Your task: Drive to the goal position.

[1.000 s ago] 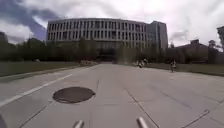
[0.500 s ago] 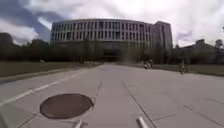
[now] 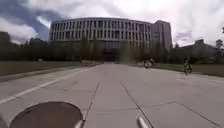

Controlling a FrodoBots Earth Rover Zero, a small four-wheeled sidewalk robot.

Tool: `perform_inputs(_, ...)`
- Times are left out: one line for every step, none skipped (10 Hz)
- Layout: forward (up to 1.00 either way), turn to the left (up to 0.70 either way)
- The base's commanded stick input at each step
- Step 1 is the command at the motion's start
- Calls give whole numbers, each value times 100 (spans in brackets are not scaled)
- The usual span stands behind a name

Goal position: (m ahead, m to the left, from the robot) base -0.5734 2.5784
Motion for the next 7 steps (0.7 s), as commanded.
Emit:
perform_inputs(100, 0)
perform_inputs(100, 0)
perform_inputs(100, 0)
perform_inputs(100, 0)
perform_inputs(100, 0)
perform_inputs(100, 0)
perform_inputs(100, 0)
